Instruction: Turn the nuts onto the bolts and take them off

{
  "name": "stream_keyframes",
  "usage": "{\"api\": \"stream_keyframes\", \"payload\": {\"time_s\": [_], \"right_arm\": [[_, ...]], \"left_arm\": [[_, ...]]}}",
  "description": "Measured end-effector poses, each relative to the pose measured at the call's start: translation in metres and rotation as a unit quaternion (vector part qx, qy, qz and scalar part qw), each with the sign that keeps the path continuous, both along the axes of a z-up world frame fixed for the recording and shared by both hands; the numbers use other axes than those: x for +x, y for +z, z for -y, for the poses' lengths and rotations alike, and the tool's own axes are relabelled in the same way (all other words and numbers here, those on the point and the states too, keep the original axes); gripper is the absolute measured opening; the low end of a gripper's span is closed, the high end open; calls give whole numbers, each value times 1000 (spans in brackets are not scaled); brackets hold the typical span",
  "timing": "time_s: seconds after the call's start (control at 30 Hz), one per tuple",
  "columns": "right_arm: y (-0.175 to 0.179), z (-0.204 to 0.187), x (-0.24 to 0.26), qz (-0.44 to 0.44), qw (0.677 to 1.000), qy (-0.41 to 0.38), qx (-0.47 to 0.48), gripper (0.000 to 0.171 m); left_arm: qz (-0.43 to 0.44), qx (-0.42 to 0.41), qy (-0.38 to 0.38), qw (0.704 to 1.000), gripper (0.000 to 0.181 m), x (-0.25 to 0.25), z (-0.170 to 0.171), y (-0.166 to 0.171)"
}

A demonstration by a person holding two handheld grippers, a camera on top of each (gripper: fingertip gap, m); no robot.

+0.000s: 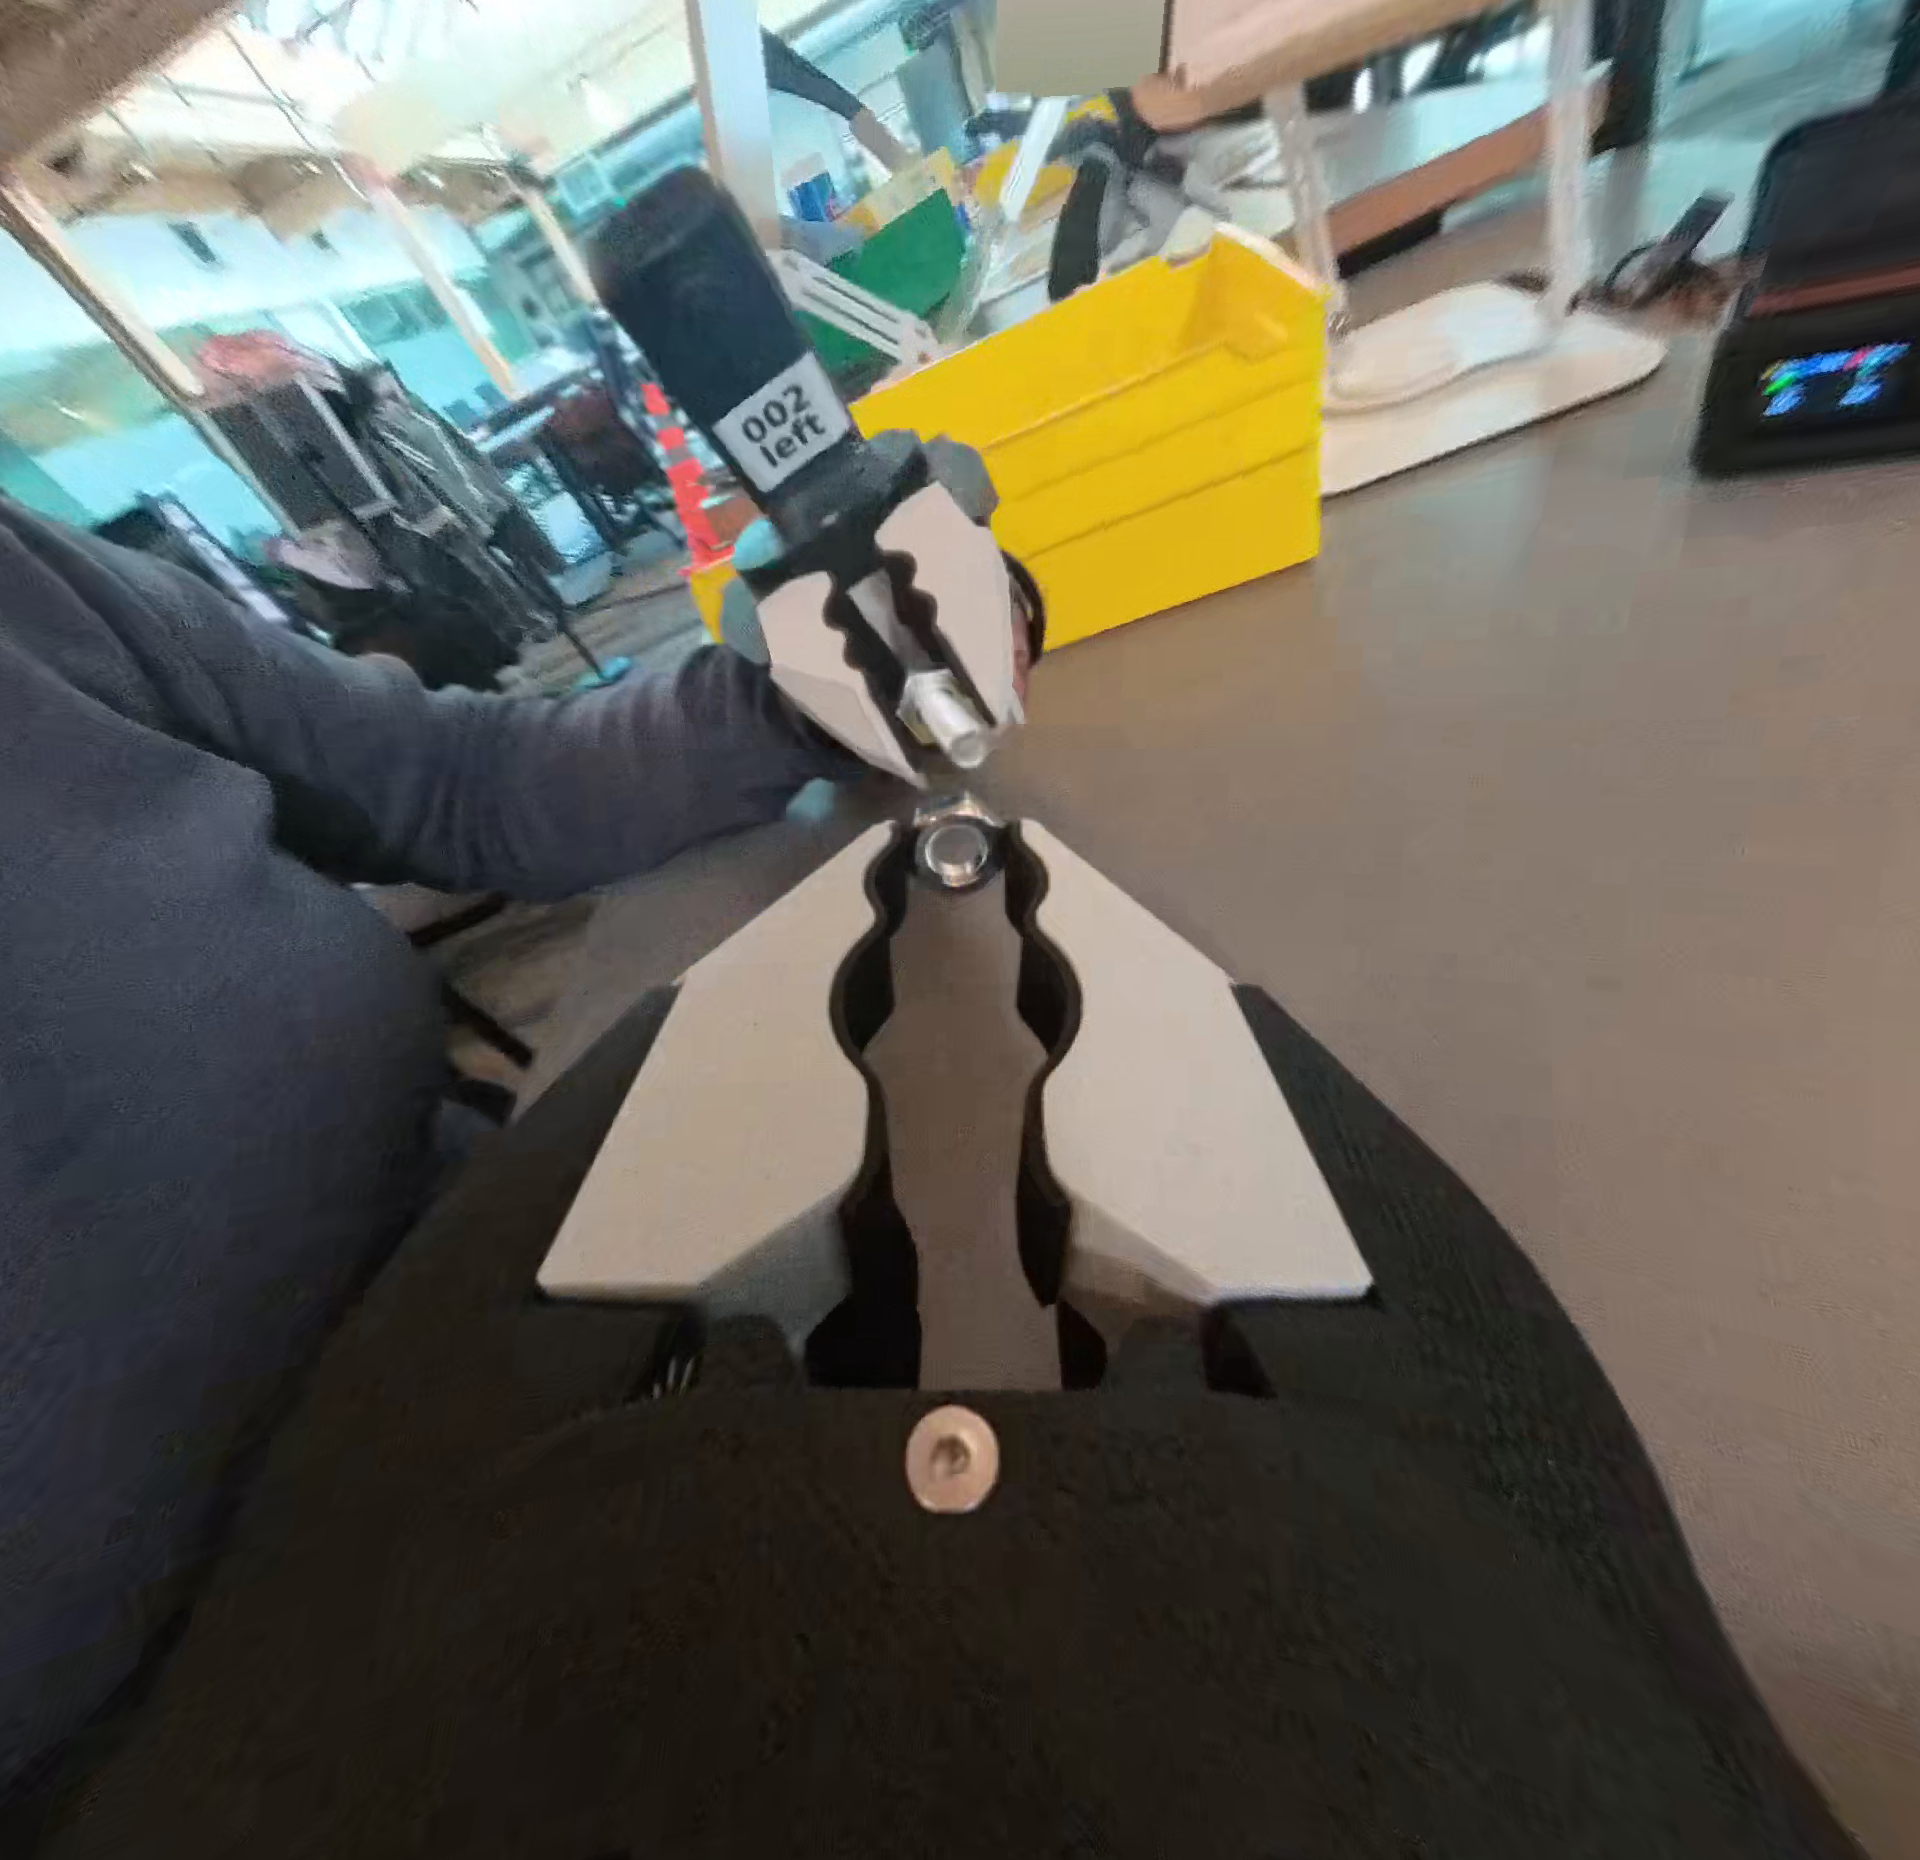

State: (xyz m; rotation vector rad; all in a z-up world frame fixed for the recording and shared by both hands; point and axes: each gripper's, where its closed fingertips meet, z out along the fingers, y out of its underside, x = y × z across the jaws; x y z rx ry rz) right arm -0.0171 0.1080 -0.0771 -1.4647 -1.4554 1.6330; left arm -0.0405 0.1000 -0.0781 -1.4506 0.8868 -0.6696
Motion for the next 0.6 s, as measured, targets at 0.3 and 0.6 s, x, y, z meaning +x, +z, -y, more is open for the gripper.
{"api": "stream_keyframes", "payload": {"time_s": [0.3,0.6], "right_arm": [[78,-49,79,46,889,-281,358,17],[-69,-110,280,542,761,-327,141,18]], "left_arm": [[0,46,108,993,16,-15,-22,4],[-89,102,108,985,16,16,-21,-19]]}}
